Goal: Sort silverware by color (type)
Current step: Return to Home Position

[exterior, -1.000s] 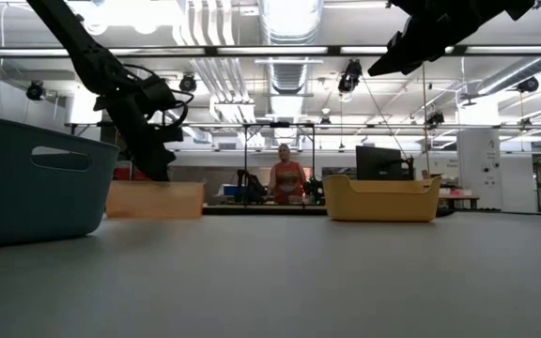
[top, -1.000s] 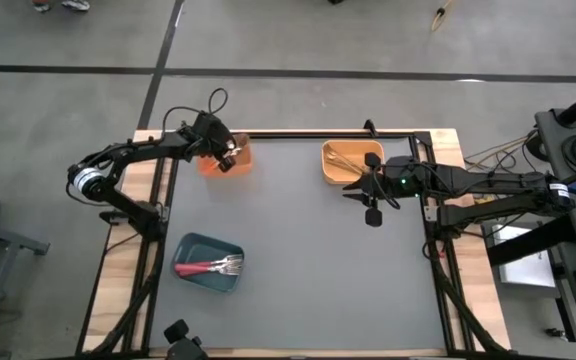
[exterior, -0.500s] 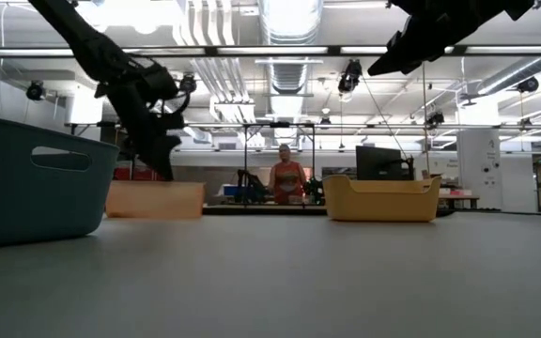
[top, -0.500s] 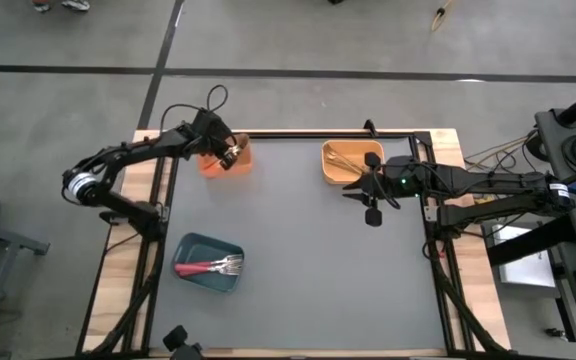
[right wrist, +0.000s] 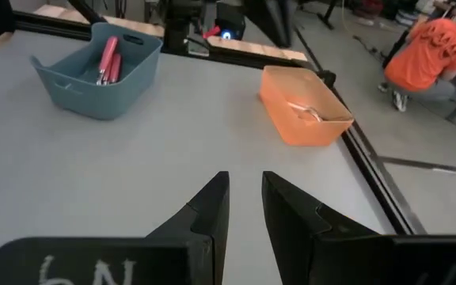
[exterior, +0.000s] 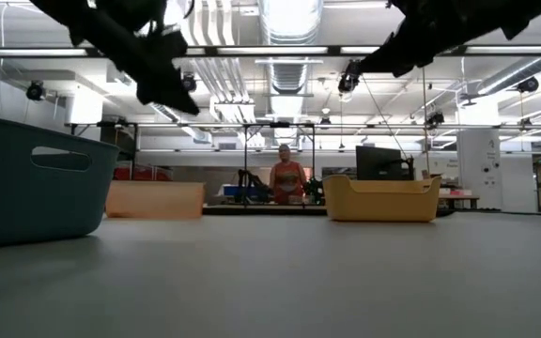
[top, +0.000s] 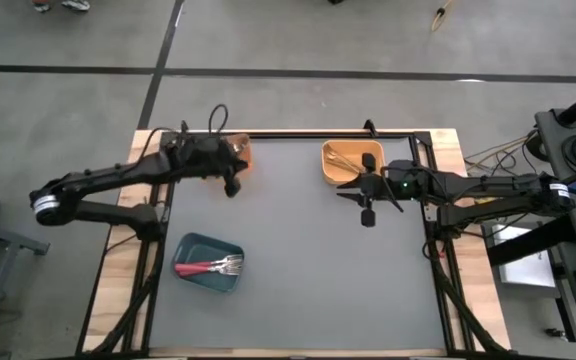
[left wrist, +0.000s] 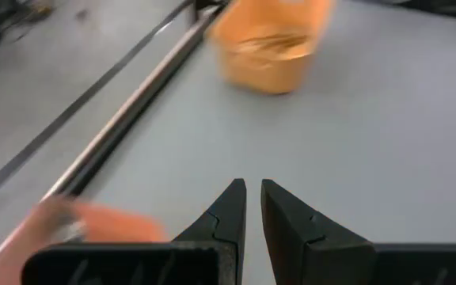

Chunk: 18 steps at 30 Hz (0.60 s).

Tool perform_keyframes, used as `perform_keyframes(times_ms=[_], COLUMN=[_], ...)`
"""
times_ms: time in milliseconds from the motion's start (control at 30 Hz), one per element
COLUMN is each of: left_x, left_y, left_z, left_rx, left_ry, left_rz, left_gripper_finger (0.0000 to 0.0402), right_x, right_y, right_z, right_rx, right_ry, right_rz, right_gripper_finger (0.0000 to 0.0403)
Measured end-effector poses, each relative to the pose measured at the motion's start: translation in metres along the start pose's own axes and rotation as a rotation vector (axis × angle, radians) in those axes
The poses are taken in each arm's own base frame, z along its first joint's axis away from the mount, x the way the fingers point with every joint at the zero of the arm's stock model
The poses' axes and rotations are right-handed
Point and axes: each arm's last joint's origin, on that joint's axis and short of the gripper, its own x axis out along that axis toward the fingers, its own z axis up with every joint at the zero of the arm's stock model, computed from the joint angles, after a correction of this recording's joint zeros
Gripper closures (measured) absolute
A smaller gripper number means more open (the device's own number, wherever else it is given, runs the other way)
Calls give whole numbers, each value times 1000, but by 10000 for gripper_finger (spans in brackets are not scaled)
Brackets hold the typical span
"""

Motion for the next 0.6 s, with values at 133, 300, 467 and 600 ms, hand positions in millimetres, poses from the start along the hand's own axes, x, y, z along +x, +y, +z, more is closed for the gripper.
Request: perform_keyframes(times_ms=[133, 300, 467, 600], left_x=[-10, -13, -18, -29], left_y=[-32, -57, -63, -58], left_z=[0, -18, -40, -52], left_rx=[83, 169, 139, 117], left_ry=[-35, -44, -66, -99], left_rz=[-120, -224, -261, -268], left_gripper_finger=[376, 376, 381, 393], right_x=[4, 7, 8, 8], right_y=[4, 8, 9, 3], right_z=[-16, -37, -50, -55], right_rx=[13, 52, 80, 95], right_ry=[-15, -11, -12, -12], right_rz=[-3, -1, -3, 7], right_gripper_finger=[335, 335, 335, 335])
